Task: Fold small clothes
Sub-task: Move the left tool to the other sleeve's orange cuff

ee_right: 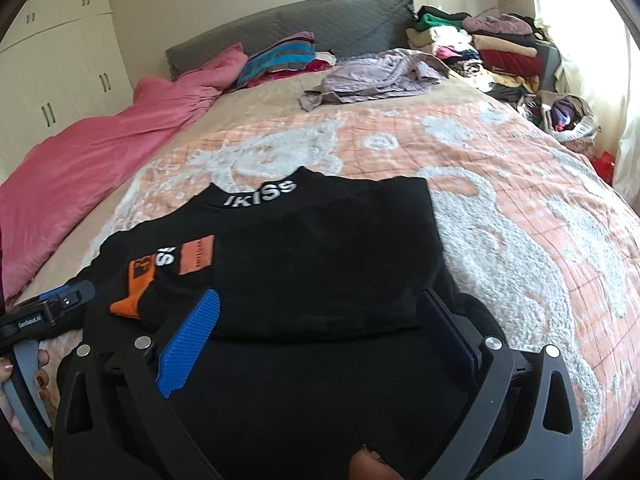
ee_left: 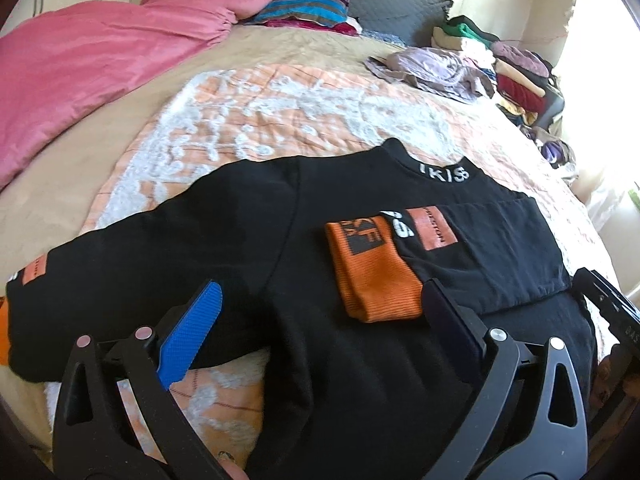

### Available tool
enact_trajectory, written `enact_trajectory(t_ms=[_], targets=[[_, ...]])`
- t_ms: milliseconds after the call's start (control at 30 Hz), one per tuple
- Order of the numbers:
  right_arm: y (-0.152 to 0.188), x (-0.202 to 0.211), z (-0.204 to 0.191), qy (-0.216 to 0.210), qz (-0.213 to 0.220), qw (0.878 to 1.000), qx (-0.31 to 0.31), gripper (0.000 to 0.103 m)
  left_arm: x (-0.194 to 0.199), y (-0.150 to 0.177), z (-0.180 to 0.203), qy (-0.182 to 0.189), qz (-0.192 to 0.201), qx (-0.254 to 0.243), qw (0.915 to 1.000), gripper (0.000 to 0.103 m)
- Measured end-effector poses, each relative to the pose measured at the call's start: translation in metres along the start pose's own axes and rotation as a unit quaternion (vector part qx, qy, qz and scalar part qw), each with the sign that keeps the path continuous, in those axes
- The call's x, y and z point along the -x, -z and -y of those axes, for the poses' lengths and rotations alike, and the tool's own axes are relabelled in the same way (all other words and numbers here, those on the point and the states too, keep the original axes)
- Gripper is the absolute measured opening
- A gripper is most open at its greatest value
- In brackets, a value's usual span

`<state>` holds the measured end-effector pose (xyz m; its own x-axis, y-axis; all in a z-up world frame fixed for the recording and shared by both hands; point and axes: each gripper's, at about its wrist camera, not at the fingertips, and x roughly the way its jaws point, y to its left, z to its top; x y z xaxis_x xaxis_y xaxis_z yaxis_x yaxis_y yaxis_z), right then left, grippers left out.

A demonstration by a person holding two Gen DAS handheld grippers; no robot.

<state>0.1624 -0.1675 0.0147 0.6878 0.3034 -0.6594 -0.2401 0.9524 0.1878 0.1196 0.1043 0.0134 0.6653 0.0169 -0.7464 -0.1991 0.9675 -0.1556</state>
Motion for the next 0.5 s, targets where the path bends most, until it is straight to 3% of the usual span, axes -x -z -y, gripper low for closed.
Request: enact_trajectory(t_ms=[500], targets=[[-0.003,0.002,-0.074,-0.056,0.005,0.996,0.071,0.098,0.027,0.006,-0.044,-0.048,0.018,0.038,0.998,0.093]])
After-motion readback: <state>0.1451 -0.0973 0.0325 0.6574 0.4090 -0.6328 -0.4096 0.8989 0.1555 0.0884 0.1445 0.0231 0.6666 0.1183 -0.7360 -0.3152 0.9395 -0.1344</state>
